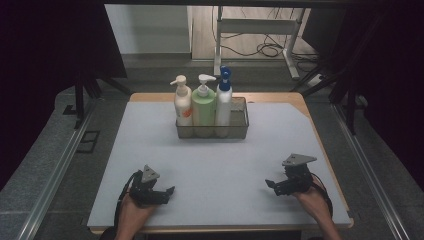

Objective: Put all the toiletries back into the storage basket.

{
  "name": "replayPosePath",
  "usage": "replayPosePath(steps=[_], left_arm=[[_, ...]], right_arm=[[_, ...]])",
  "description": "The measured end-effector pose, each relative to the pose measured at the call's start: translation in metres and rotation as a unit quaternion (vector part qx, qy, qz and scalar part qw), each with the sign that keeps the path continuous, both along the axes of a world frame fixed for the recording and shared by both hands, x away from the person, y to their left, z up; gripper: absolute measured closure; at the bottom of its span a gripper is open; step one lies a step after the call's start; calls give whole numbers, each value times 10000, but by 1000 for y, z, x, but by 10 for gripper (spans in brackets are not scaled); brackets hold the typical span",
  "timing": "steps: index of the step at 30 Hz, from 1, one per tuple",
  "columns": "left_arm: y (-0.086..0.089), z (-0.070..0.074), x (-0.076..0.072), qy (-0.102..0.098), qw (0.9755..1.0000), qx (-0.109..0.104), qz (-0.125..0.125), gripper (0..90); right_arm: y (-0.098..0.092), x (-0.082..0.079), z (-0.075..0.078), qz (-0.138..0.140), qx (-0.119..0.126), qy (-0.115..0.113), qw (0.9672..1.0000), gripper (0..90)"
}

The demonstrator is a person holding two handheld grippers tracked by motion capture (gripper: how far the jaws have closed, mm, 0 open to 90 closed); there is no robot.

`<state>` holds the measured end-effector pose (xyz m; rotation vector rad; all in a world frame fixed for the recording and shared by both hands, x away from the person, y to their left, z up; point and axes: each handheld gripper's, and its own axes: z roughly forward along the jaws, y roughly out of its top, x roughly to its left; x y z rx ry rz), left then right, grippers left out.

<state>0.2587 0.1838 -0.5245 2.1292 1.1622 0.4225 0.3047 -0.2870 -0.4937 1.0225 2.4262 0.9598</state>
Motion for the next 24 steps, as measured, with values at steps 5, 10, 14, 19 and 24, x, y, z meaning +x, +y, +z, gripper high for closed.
replayPosePath(steps=[5,10,14,19,24], left_arm=[[0,0,0,0,10000,1,0,124],[0,0,0,0,10000,3,0,124],[0,0,0,1,10000,4,-2,123],[0,0,0,3,10000,5,-2,124],[0,0,0,9,10000,5,-2,123]], right_arm=[[-1,-3,-10,2,2,98,10000,5],[-1,-6,-18,-20,41,171,9998,5],[0,-8,-26,-32,48,250,9997,0],[-1,-10,-28,-64,121,194,9997,0],[-2,-10,-28,-72,137,200,9997,0]])
